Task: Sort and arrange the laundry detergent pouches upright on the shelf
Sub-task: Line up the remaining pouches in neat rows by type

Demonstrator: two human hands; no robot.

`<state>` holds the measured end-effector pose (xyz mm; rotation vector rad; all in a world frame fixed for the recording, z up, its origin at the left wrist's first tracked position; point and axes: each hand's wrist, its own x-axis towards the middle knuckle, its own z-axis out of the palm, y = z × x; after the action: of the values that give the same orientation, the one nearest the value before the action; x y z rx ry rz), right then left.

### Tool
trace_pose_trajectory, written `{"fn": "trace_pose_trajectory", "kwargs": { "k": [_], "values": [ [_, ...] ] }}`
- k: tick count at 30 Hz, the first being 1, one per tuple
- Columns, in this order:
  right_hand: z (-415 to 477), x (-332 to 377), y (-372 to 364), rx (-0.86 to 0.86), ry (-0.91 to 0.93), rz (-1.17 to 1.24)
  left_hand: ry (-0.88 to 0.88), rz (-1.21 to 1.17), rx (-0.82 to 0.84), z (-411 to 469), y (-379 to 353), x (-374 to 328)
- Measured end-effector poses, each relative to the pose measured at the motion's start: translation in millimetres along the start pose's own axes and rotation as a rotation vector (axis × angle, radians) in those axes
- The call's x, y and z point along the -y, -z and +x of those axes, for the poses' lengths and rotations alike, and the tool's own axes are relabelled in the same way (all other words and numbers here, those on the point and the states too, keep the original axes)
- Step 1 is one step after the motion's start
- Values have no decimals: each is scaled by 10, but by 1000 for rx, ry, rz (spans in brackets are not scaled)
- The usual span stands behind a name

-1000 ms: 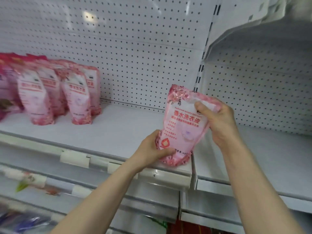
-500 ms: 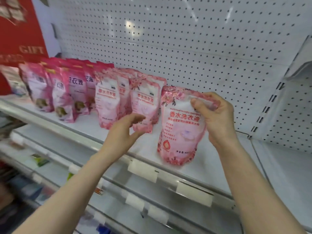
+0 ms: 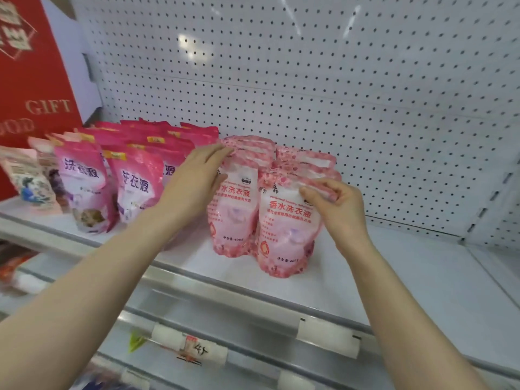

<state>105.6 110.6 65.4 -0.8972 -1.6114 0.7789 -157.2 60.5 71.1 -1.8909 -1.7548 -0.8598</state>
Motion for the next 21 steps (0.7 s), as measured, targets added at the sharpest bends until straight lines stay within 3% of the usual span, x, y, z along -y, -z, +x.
{"fn": "trace_pose_trajectory", "kwargs": {
  "k": [3, 10, 21],
  "values": [
    [69, 141, 81, 35, 85, -145, -58, -18, 20, 128, -28, 21],
    [216, 442, -124, 246, 349, -787, -76, -87, 67, 345, 82, -1],
    [277, 446, -19, 408, 285, -635, -159, -151, 94, 250, 259, 46]
  ]
}}
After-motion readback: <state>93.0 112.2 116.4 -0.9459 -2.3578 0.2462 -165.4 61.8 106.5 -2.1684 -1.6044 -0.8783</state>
